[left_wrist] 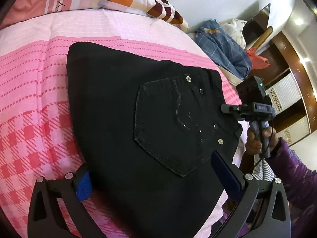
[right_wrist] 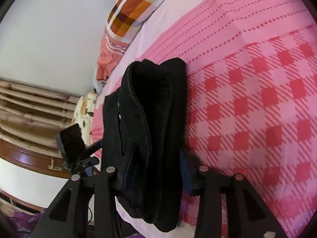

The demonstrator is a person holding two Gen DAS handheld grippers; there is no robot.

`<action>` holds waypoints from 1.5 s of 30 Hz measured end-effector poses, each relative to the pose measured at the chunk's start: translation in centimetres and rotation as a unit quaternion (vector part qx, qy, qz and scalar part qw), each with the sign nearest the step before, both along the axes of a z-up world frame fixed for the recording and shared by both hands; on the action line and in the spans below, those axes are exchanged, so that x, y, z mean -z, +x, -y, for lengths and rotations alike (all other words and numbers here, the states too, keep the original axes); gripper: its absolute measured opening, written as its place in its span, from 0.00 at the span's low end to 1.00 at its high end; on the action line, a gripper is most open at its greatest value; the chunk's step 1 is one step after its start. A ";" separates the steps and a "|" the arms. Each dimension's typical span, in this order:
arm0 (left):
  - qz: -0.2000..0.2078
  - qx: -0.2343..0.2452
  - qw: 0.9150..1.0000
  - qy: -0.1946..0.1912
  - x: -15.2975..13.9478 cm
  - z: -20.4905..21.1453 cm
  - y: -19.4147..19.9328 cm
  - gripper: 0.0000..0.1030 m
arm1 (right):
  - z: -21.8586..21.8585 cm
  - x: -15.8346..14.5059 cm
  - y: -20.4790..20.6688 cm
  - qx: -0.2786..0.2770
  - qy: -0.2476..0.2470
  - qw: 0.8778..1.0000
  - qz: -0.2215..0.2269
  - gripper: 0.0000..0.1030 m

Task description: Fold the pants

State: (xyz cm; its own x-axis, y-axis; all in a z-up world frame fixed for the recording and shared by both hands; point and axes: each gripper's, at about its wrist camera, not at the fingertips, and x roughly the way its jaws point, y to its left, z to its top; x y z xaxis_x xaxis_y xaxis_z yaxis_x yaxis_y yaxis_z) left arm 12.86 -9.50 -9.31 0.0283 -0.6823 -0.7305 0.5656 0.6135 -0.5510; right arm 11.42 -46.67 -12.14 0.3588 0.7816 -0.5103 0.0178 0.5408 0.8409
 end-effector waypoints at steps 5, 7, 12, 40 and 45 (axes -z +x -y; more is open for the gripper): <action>0.005 -0.001 1.000 0.008 0.0 0.3 -0.2 0.99 | -0.6 -0.7 -0.4 -0.004 -0.028 1.000 0.006 0.42; 0.009 -0.004 1.000 0.004 0.0 0.2 -0.3 0.99 | -1.2 -1.1 -0.6 -0.015 -0.037 0.999 0.037 0.48; -0.056 -0.034 0.994 -0.090 0.9 -2.3 1.5 0.99 | -1.4 -1.4 -1.0 -0.024 -0.059 0.996 0.061 0.50; 0.029 -0.055 0.998 -0.012 -0.5 -2.5 0.3 0.19 | -2.7 -2.7 -1.2 0.006 -0.063 0.995 0.077 0.23; -0.021 -0.065 0.997 -0.028 0.9 -2.9 1.6 0.23 | -2.8 -2.3 -1.1 -0.012 -0.077 0.994 0.073 0.24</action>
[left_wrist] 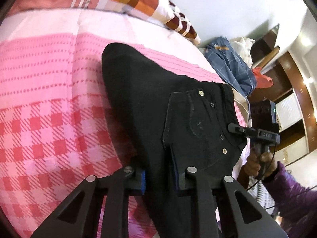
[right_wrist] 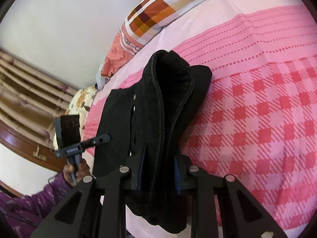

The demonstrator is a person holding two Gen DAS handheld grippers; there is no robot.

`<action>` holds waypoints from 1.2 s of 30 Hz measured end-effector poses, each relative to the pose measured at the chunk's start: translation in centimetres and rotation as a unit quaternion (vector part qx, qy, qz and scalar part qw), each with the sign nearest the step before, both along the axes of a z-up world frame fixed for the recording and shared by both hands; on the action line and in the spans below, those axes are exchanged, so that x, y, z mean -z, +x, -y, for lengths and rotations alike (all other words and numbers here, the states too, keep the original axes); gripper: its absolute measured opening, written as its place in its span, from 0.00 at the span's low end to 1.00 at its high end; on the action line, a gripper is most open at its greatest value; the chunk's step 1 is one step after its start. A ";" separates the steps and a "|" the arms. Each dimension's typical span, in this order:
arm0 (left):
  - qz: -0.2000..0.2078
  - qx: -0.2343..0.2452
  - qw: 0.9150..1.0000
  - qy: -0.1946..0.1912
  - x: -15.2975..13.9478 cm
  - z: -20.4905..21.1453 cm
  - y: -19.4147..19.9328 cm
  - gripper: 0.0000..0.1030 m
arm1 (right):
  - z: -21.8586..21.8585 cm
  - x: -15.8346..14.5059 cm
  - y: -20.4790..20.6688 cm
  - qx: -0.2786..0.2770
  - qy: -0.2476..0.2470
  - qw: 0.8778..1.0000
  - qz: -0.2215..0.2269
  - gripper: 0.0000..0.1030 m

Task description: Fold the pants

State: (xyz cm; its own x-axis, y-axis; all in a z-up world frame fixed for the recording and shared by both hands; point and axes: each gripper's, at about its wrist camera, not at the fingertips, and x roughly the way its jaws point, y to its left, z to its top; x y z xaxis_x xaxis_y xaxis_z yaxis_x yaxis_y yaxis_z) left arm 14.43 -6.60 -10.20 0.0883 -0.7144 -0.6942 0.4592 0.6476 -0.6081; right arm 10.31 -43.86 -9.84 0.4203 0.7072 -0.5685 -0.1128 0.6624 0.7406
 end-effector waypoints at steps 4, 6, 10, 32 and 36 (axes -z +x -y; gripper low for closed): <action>-0.043 -0.006 0.999 -0.022 1.0 -0.5 0.8 0.38 | 0.2 0.8 0.6 -0.003 -0.005 1.000 -0.026 0.47; -0.047 -0.012 0.998 -0.027 1.0 -0.4 1.0 0.39 | 0.0 0.9 0.6 -0.003 0.006 1.000 -0.022 0.50; -0.010 -0.006 1.000 0.001 0.3 0.8 0.2 0.33 | -0.7 0.6 0.3 -0.010 0.010 1.000 -0.017 0.33; 0.120 -0.049 0.990 0.062 -4.6 0.1 -3.7 0.17 | -4.3 -1.6 -0.6 0.003 0.060 0.998 0.008 0.25; 0.127 -0.064 0.987 0.068 -5.4 -1.5 -3.9 0.17 | -6.3 -1.9 -0.1 -0.009 0.067 0.998 0.009 0.25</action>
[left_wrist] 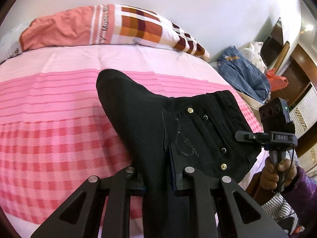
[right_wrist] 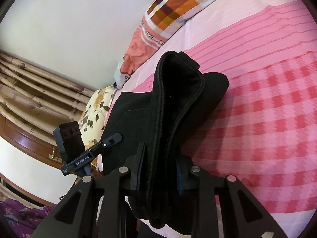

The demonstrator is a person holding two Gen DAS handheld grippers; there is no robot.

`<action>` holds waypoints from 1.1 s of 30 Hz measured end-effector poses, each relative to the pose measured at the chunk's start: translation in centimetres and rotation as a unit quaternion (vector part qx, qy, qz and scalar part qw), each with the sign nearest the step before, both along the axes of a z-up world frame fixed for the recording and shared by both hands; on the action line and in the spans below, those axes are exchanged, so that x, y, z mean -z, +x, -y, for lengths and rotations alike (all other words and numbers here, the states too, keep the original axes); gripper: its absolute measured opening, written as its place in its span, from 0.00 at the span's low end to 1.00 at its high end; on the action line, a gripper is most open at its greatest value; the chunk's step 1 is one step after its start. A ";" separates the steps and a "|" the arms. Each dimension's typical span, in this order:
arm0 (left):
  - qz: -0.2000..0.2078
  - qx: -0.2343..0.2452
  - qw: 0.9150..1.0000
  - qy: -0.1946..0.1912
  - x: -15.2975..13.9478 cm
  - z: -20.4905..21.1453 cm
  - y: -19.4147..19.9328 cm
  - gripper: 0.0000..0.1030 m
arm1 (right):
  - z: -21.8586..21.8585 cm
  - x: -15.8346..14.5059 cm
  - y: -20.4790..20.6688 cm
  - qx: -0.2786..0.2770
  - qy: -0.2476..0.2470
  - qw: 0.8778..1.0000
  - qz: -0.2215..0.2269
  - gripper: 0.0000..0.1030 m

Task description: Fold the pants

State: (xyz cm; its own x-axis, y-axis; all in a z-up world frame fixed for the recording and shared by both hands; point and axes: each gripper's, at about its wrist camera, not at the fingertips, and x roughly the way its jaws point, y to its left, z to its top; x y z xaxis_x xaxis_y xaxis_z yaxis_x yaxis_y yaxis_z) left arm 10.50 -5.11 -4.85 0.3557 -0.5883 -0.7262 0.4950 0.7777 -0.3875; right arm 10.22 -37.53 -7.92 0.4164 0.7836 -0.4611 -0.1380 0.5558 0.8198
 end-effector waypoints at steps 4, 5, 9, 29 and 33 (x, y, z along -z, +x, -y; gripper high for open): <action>0.009 -0.015 1.000 0.009 -0.5 -2.1 -0.3 0.16 | -2.0 -0.3 0.4 -0.011 0.004 1.000 0.002 0.25; 0.013 -0.020 1.000 0.012 -0.7 -2.6 -0.4 0.16 | -2.7 -0.3 0.6 -0.013 0.005 1.000 0.002 0.25; 0.022 -0.032 0.999 0.017 -1.0 -4.3 -0.7 0.16 | -4.5 -0.8 1.2 -0.022 0.009 1.000 0.004 0.25; 0.030 -0.082 0.996 0.021 -1.1 -11.5 -0.5 0.16 | -11.3 -1.6 3.2 -0.056 0.014 0.998 0.001 0.25; 0.029 -0.092 0.995 0.019 -1.0 -12.9 -0.5 0.16 | -12.6 -1.7 3.4 -0.062 0.017 0.998 0.000 0.25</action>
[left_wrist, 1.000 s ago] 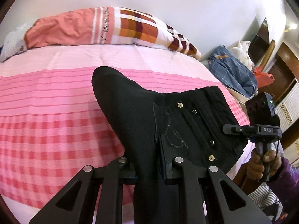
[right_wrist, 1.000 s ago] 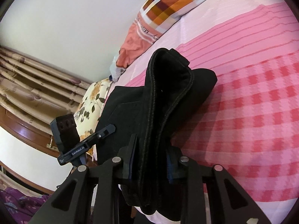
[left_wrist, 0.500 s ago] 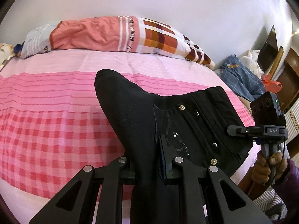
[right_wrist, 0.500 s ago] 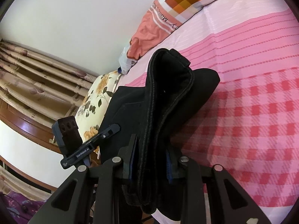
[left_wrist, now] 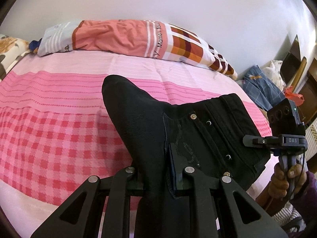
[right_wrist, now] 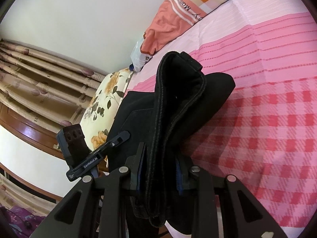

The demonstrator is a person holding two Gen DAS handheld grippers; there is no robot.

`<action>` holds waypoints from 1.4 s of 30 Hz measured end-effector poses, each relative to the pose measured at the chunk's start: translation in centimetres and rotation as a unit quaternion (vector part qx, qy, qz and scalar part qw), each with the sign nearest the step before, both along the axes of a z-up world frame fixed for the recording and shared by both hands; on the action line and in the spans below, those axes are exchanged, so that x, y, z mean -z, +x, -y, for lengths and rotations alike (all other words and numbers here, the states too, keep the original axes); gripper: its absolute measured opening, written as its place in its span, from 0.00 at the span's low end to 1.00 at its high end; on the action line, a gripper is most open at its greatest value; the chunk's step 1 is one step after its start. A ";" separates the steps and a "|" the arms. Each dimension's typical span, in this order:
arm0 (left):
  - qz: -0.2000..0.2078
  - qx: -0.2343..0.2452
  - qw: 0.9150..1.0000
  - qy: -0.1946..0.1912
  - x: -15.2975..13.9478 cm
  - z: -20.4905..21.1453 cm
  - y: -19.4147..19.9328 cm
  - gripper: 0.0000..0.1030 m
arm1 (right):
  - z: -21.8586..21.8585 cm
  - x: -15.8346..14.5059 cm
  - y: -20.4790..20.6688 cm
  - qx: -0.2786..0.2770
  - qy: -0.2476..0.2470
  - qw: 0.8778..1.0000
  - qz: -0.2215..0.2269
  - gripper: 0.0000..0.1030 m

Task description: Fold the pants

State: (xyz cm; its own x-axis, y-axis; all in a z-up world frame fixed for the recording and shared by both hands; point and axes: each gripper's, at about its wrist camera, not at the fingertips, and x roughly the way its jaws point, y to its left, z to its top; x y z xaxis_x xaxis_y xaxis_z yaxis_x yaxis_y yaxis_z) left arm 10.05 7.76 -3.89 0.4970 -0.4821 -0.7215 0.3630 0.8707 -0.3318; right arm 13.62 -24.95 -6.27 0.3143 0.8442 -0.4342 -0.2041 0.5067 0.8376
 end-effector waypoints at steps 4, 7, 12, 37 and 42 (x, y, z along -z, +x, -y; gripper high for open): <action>0.000 -0.010 1.000 -0.002 0.0 -1.4 0.1 0.16 | -1.4 -0.2 0.3 -0.007 0.002 1.000 0.001 0.25; 0.000 -0.016 1.000 -0.001 0.1 -2.5 0.2 0.16 | -2.3 -0.1 0.5 -0.009 0.005 1.000 -0.001 0.25; -0.002 -0.026 1.000 -0.001 0.2 -4.2 0.6 0.17 | -3.8 0.1 0.9 -0.015 0.008 1.000 -0.004 0.25; 0.002 -0.060 0.998 -0.010 0.7 -8.8 2.8 0.17 | -7.4 0.4 2.6 -0.028 0.024 0.999 -0.004 0.25; 0.005 -0.063 0.998 -0.008 0.7 -9.2 3.7 0.16 | -7.7 0.4 2.9 -0.028 0.027 0.999 -0.004 0.25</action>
State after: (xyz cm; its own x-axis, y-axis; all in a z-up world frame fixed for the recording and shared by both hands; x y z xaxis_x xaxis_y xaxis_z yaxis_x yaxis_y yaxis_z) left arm 13.77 16.92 -4.58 0.5613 -0.4262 -0.7094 0.2541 0.9046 -0.3424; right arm 16.53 -17.27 -6.69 0.2638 0.8822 -0.3901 -0.2245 0.4494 0.8647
